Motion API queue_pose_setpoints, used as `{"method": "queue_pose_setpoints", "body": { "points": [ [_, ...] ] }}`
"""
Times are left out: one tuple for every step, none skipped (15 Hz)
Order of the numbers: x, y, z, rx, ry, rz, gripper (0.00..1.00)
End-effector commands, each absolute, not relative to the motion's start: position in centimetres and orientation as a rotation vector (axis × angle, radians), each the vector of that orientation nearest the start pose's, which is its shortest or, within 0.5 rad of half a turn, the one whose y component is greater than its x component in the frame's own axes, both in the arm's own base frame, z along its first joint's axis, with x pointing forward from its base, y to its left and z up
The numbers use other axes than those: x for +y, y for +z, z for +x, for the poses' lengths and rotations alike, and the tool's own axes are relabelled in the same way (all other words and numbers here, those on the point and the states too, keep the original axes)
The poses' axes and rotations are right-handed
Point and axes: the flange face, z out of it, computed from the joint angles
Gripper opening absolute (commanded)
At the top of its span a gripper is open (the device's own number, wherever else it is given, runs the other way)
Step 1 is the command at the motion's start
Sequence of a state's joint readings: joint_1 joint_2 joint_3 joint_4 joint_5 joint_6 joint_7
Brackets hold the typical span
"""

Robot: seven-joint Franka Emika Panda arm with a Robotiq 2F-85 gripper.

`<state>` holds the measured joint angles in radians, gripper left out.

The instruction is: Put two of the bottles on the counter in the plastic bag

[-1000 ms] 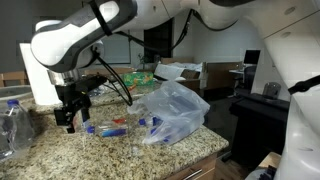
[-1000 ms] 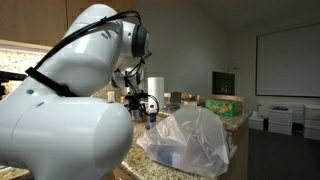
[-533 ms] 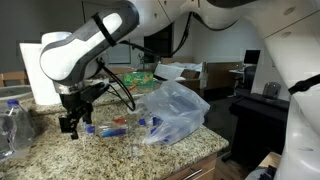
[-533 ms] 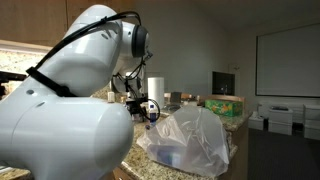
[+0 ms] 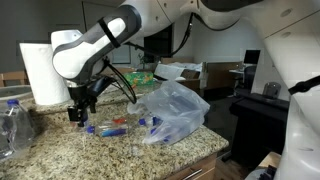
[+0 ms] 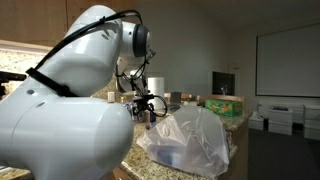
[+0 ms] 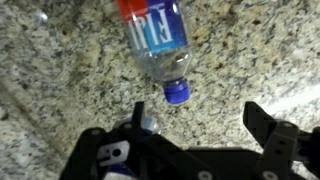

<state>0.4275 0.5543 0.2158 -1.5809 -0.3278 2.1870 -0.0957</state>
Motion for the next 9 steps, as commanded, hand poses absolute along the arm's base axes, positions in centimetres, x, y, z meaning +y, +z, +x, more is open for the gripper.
{"method": "queue_pose_setpoints", "body": {
  "points": [
    [38.7,36.8,60.3,-1.405,-0.241,-2.987,1.0],
    [38.5,37.8,60.9,-1.398,-0.238,-3.001,1.0],
    [38.5,38.7,61.4,-1.388,-0.234,-3.01,1.0],
    [38.4,39.5,61.8,-1.386,-0.214,-3.013,1.0],
    [38.4,40.2,62.2,-1.384,-0.206,-3.02,1.0],
    [38.5,41.0,62.6,-1.38,-0.198,-3.019,1.0],
    [38.6,41.5,63.0,-1.374,-0.191,-3.01,1.0],
    [38.9,41.8,63.3,-1.371,-0.192,-3.004,1.0],
    [39.2,42.1,63.6,-1.364,-0.199,-2.994,1.0]
  ]
}}
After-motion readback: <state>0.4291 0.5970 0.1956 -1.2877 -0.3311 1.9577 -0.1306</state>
